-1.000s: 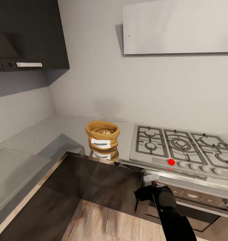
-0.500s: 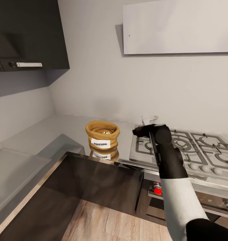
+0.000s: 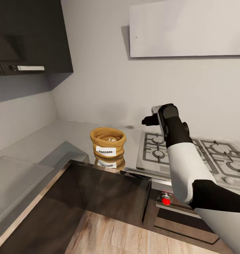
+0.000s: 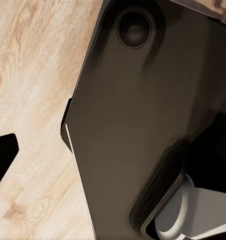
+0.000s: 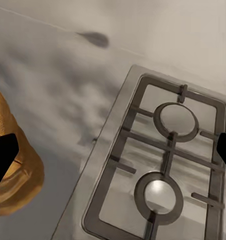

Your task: In the kitchen, take the popcorn bag from the countertop, put it into the microwave, and heat it until the popcorn is cooked so the cooked popcorn ends up inside the bag.

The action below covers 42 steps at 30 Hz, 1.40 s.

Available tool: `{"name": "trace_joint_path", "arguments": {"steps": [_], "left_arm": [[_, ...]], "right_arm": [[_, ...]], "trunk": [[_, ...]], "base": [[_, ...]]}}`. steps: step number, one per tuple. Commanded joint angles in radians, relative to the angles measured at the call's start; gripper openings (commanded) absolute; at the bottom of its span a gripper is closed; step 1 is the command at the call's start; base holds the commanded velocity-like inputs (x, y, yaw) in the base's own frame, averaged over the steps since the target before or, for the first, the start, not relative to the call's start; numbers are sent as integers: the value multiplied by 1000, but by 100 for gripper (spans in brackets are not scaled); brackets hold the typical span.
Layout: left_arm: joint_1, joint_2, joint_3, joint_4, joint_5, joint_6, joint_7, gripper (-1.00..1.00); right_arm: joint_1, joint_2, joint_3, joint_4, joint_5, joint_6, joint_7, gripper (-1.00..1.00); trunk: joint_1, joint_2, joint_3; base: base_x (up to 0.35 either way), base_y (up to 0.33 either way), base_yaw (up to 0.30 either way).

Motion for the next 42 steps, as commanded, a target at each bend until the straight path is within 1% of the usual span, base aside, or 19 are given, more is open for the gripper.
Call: {"name": "trace_joint_path", "arguments": {"steps": [1,15,30,37,39,41,42], "left_arm": [[0,-1,-1,-1,4,-2,3,100],[0,-2,-1,-1,4,-2,3,100],[0,-2,-1,-1,4,-2,3,100],[0,-2,-1,-1,6,-1,0,100],[0,-2,-1,-1,6,-2,0,100],[0,-2,-1,-1,6,-2,0,100],[0,-2,-1,-1,6,-2,1,100]], "right_arm": [[-1,1,-4,-1,11,2,10,100],[0,1,-3,-1,7,2,16,100],[0,1,-3,16,7,2,14,100],[0,1,-9,18,7,2,12,100],[0,1,-10,35,7,2,12,100],[-1,1,-12,81,8,2,11,100],[-1,1,-14,139,8,2,10,100]], "trunk": [[0,-1,-1],[0,-1,-1],[0,-1,-1],[0,-1,-1],[0,-1,-1],[0,-1,-1],[0,-1,-1]], "base": [[0,0,0],[0,0,4],[0,0,249],[0,0,69],[0,0,5],[0,0,2],[0,0,0]]}}
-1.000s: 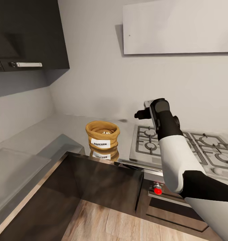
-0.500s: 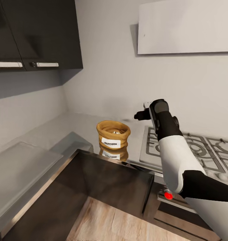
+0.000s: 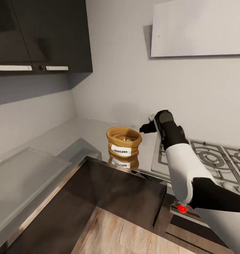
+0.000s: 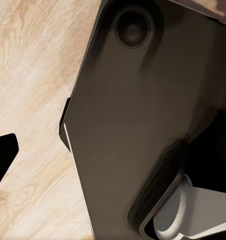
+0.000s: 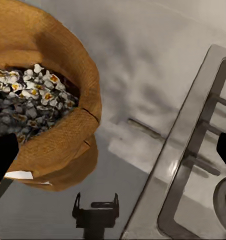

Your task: In the kitchen, take the popcorn bag from the countertop, put it into the microwave, and heat it until the popcorn is cooked so the cooked popcorn ends up inside the bag.

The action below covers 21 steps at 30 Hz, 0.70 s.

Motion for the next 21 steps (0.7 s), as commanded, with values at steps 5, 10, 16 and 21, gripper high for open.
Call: {"name": "trace_joint_path", "arguments": {"steps": [5,10,16,21], "left_arm": [[0,0,-1,-1,4,-2,4,100],[0,0,-1,-1,4,-2,4,100],[0,0,0,-1,4,-2,4,100],[0,0,2,-2,5,-2,4,100]], "right_arm": [[-5,1,-15,174,11,2,8,100],[-32,1,-17,188,12,2,9,100],[-38,1,-15,184,16,2,8,100],[-38,1,-15,143,17,2,8,100]], "trunk": [[0,-1,-1],[0,-1,-1],[0,-1,-1],[0,-1,-1]], "base": [[0,0,0],[0,0,0],[0,0,0],[0,0,0]]}}
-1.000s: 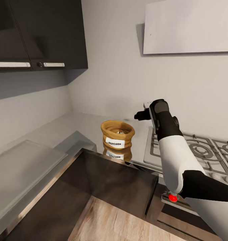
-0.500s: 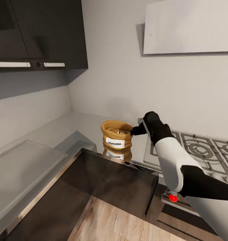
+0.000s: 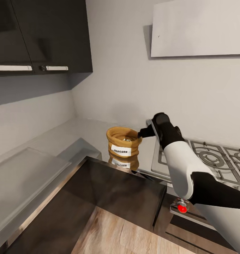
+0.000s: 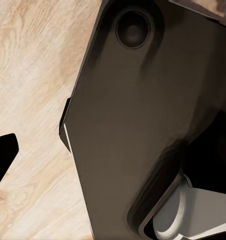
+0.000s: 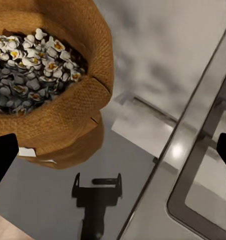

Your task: In the kitchen, take the popcorn bag from the countertop, put it into the microwave, and heat it until the popcorn is cooked so the cooked popcorn ends up inside the bag.

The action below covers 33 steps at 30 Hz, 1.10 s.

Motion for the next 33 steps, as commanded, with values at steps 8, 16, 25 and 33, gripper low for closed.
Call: {"name": "trace_joint_path", "arguments": {"steps": [8,16,25,33], "left_arm": [[0,2,10,-2,4,-2,3,100],[0,3,11,-2,3,-2,3,100],[0,3,11,-3,3,-2,3,100],[0,3,9,-3,3,-2,3,100]], "right_arm": [[11,1,-16,-15,4,2,7,100],[11,1,-17,-41,21,2,6,100],[11,1,-34,-92,13,2,29,100],[11,1,-116,-105,2,2,63,100]], "trunk": [[0,-1,-1],[0,-1,-1],[0,-1,-1],[0,-1,-1]], "base": [[0,0,0],[0,0,0],[0,0,0],[0,0,0]]}}
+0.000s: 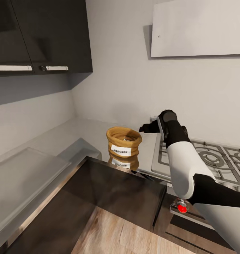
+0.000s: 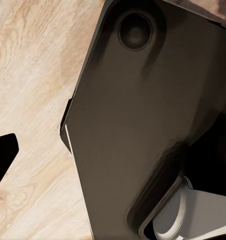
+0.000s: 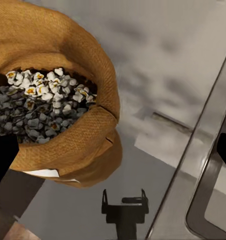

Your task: In the kitchen, take the popcorn bag from the countertop, put it into the microwave, and heat it until the popcorn is cooked so the cooked popcorn ends up inside the bag.

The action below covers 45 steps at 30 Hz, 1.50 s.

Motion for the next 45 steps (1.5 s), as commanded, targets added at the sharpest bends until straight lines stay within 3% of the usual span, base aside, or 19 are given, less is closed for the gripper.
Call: {"name": "trace_joint_path", "arguments": {"steps": [1,21,27,45], "left_arm": [[0,0,0,-1,4,-2,3,100],[0,-1,-7,-1,-1,-2,3,100],[0,-1,-3,-1,-1,-2,3,100],[0,0,3,-2,3,-2,3,100]], "right_arm": [[-1,1,-6,-1,11,2,7,100],[-1,1,-2,11,14,2,-1,100],[-1,1,-1,131,17,2,-1,100],[-1,1,-9,197,1,2,10,100]], "trunk": [[0,-1,-1],[0,-1,-1],[0,-1,-1],[0,-1,-1]], "base": [[0,0,0],[115,0,0],[153,0,0],[7,0,0]]}}
